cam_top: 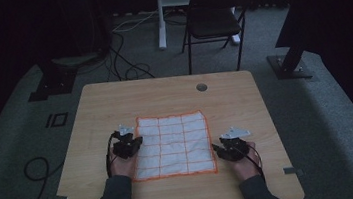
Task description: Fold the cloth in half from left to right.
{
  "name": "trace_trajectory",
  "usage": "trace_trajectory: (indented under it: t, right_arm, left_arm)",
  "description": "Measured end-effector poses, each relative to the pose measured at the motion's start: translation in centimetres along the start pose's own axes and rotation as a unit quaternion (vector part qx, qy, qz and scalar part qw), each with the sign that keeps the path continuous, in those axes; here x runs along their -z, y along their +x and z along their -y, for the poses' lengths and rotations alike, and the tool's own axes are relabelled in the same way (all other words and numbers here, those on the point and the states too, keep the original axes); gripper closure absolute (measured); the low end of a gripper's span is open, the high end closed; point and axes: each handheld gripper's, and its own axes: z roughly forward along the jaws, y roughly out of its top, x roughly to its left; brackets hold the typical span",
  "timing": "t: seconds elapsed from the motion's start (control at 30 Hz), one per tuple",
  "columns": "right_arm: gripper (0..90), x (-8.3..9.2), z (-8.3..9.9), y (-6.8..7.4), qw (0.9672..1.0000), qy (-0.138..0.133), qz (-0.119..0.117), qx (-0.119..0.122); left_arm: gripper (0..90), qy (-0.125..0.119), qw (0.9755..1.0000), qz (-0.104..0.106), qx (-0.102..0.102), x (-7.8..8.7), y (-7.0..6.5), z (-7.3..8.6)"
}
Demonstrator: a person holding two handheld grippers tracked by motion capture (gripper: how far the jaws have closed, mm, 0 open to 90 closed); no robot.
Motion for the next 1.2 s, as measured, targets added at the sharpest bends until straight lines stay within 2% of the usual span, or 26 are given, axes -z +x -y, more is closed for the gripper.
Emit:
trace_trajectory:
  t: [0.1, 0.37, 0.57, 0.6, 0.63, 0.67, 0.73, 0.9, 1.03, 1.1, 1.13, 1.2]
  right_arm:
    - [55.4, 0.1, 0.0, 0.0, 1.0000, -0.001, 0.000, -0.002]
    - [55.4, 0.1, 0.1, -0.1, 1.0000, -0.002, 0.000, -0.004]
    - [55.5, 0.0, 0.0, 0.1, 1.0000, -0.001, -0.001, -0.003]
    - [55.4, 0.0, 0.0, 0.1, 1.0000, -0.001, -0.001, -0.002]
    - [55.5, 0.0, 0.0, 0.1, 1.0000, -0.001, -0.001, -0.002]
    - [55.5, 0.0, 0.0, 0.1, 1.0000, -0.001, -0.001, -0.002]
    - [55.5, 0.0, 0.0, 0.1, 1.0000, -0.002, -0.002, -0.002]
    - [55.6, 0.0, 0.1, 0.0, 1.0000, -0.003, -0.001, -0.004]
    - [55.7, 0.1, 0.1, -0.1, 1.0000, -0.003, -0.001, -0.003]
    - [55.7, 0.1, 0.1, 0.0, 1.0000, -0.003, -0.001, -0.004]
    - [55.8, 0.0, 0.1, 0.0, 1.0000, -0.003, -0.002, -0.003]
    - [55.8, 0.0, 0.1, 0.0, 1.0000, -0.003, -0.002, -0.003]
  left_arm:
    - [90.0, -0.001, 1.0000, 0.003, 0.004, 0.1, 0.2, 0.1]
    - [90.0, -0.007, 0.9999, 0.015, -0.003, 0.3, -0.5, -0.4]
    - [90.0, -0.013, 0.9991, 0.034, -0.019, 0.1, -2.4, -1.3]
    - [90.0, -0.013, 0.9991, 0.034, -0.019, 0.1, -2.4, -1.3]
    - [90.0, -0.010, 0.9988, 0.039, -0.029, -0.2, -3.2, -1.7]
    - [90.0, -0.010, 0.9988, 0.039, -0.029, -0.2, -3.2, -1.7]
    - [90.0, -0.007, 0.9980, 0.048, -0.042, -0.7, -4.4, -2.2]
    - [90.0, -0.003, 0.9967, 0.060, -0.055, -1.3, -6.2, -3.0]
    - [90.0, 0.001, 0.9954, 0.073, -0.062, -1.6, -7.3, -3.4]
    - [90.0, 0.001, 0.9954, 0.073, -0.062, -1.6, -7.3, -3.4]
    - [90.0, 0.001, 0.9945, 0.082, -0.064, -1.9, -8.0, -3.8]
    - [90.0, 0.002, 0.9941, 0.087, -0.065, -2.0, -8.5, -4.0]
